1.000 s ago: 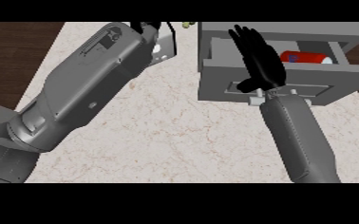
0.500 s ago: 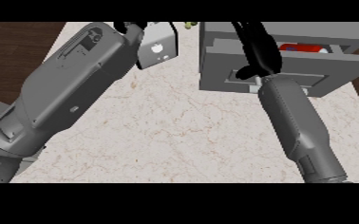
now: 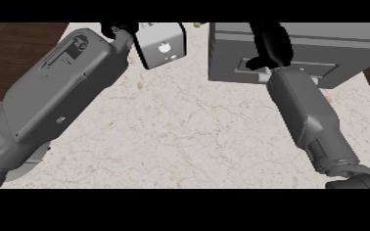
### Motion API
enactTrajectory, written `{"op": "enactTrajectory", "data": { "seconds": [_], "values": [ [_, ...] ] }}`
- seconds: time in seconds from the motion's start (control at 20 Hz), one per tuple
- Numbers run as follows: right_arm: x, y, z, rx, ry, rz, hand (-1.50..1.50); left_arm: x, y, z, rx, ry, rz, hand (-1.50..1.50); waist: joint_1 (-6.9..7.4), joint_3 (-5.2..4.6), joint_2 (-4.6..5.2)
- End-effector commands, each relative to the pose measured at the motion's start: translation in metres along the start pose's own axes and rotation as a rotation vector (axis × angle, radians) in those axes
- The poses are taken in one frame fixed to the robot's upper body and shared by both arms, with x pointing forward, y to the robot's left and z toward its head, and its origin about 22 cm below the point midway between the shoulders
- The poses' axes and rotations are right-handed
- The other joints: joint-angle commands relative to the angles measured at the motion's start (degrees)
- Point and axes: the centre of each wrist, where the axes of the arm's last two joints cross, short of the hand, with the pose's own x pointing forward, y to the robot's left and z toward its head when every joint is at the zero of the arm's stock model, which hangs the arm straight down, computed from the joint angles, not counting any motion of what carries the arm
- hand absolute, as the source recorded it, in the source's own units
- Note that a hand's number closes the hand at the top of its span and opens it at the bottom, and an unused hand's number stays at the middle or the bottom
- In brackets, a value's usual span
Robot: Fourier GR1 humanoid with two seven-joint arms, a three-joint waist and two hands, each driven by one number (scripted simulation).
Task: Pick up the can, place it into the drawer and close the drawer
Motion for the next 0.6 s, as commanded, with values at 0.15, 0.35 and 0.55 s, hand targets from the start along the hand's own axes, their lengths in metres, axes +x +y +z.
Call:
{"op": "enactTrajectory", "data": {
  "seconds": [0.15, 0.35, 0.55],
  "values": [
    [0.014, -0.011, -0.025, -0.061, 0.035, 0.008, -1.50, 0.022, -0.001, 0.003, -0.024, -0.003, -0.004, -1.50, 1.28, 0.48, 0.96],
    [-0.004, -0.033, -0.041, -0.080, 0.045, 0.016, -1.50, 0.016, -0.003, 0.010, -0.026, -0.013, 0.006, -1.50, 1.42, 0.48, 1.05],
    [-0.012, -0.039, -0.044, -0.078, 0.082, 0.042, -1.50, 0.009, 0.012, 0.011, -0.036, 0.004, 0.010, -1.50, 1.86, 0.44, 1.22]
  ]
}}
